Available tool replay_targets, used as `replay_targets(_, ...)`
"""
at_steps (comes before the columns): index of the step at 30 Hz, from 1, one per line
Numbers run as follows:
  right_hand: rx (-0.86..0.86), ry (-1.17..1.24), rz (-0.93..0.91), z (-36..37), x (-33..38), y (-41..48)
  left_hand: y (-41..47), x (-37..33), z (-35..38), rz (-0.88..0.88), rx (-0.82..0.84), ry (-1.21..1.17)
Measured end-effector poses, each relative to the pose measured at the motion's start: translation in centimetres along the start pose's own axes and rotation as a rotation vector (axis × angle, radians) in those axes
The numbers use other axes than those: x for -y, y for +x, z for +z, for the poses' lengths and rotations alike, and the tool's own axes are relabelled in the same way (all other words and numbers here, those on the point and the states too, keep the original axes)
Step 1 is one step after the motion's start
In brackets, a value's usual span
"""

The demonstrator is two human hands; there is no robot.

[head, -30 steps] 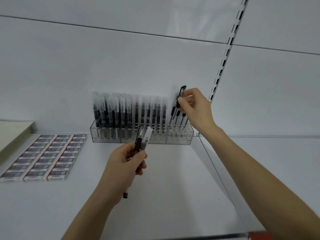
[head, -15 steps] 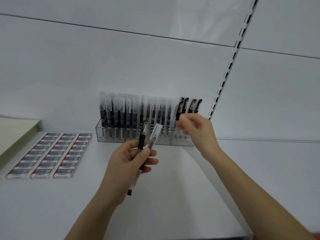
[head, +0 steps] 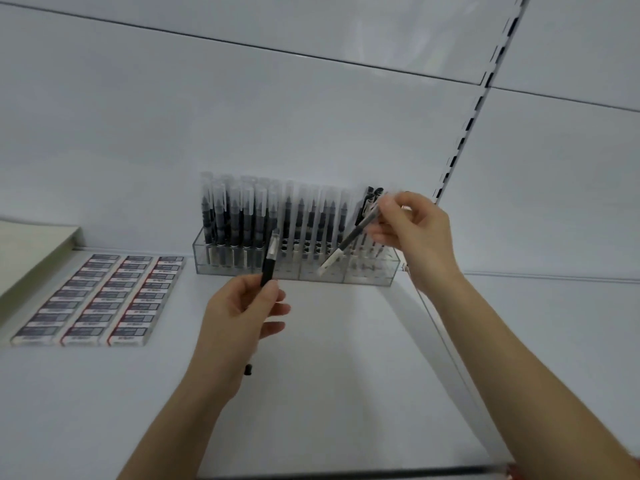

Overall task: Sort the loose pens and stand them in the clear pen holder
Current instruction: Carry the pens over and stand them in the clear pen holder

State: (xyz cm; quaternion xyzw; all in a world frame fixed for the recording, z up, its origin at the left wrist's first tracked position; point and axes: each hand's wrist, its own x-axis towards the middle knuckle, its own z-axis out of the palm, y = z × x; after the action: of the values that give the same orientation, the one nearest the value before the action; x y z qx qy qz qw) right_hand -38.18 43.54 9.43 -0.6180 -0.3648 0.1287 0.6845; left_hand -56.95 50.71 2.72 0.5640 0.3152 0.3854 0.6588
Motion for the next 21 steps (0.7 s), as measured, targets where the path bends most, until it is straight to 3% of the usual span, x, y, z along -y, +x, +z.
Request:
replay_targets(3,-0.032,-0.046,-0.075,1.6,-0.1,1.6,0.1,0.3,-1.1,0.025,-0.049,0.051)
replay_targets(11,0.129,-0.306,-0.212,7.0,-0.5,3.7,0.2,0.3,-2.6,0.036,-0.115,0.03)
replay_targets(21,0.334,-0.579,-0.171,9.4,-2.9,3.9,0.0,0.1,-3.2,0.054,-0.079,0.069)
